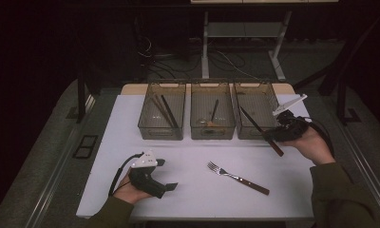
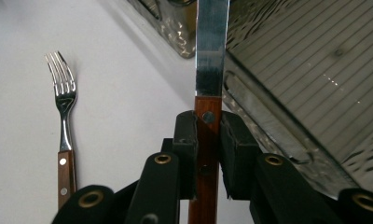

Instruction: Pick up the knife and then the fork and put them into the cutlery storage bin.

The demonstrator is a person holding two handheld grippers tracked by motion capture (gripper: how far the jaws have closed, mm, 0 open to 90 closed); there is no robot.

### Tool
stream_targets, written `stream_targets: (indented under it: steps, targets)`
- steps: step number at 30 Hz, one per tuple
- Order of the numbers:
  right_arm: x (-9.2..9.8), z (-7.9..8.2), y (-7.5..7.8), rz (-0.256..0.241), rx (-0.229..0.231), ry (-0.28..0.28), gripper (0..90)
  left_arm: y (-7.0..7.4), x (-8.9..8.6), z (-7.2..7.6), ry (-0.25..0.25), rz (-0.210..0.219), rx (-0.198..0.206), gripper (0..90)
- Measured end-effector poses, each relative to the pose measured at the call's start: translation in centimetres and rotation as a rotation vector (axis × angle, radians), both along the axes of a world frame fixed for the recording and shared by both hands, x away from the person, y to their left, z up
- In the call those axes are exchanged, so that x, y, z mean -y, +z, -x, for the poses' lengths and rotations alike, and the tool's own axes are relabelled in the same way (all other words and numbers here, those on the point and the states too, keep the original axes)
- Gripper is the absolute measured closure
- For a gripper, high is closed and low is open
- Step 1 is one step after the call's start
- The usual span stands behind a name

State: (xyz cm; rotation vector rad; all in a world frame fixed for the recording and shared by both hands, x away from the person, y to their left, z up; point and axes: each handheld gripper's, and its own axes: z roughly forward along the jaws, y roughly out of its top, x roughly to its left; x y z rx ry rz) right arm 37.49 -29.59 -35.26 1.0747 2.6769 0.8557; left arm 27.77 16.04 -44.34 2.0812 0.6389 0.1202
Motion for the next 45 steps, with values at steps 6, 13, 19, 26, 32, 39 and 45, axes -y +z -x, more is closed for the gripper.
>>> stream_targets:
  steps: [6,13,19,26,32,39,45]
  targets:
    - [0.1,-1.1,0.9,0.014,0.003,-0.01,77.6,0.0,0.0,0.0,-0.001,-0.002,0.001,0.5]
    - [0.3,-2.9,2.2,0.029,0.005,-0.028,77.6,0.0,0.0,0.0,-0.003,-0.002,0.001,0.5]
    - [0.4,-4.3,3.1,0.041,0.009,-0.041,77.6,0.0,0.0,0.0,-0.004,-0.001,0.002,0.5]
    - [0.3,-6.0,3.6,0.058,0.009,-0.054,77.5,0.1,0.1,0.1,-0.004,-0.001,0.005,0.5]
    - [0.6,-7.5,3.8,0.056,0.012,-0.082,77.5,0.1,0.1,0.2,-0.009,0.001,0.008,0.5]
    - [0.9,-9.7,2.4,0.061,-0.002,-0.129,77.5,0.1,0.0,0.2,-0.01,0.004,0.008,0.5]
    - [0.9,-10.9,0.2,0.114,-0.037,-0.152,77.5,0.1,0.0,0.2,-0.013,0.004,0.008,0.5]
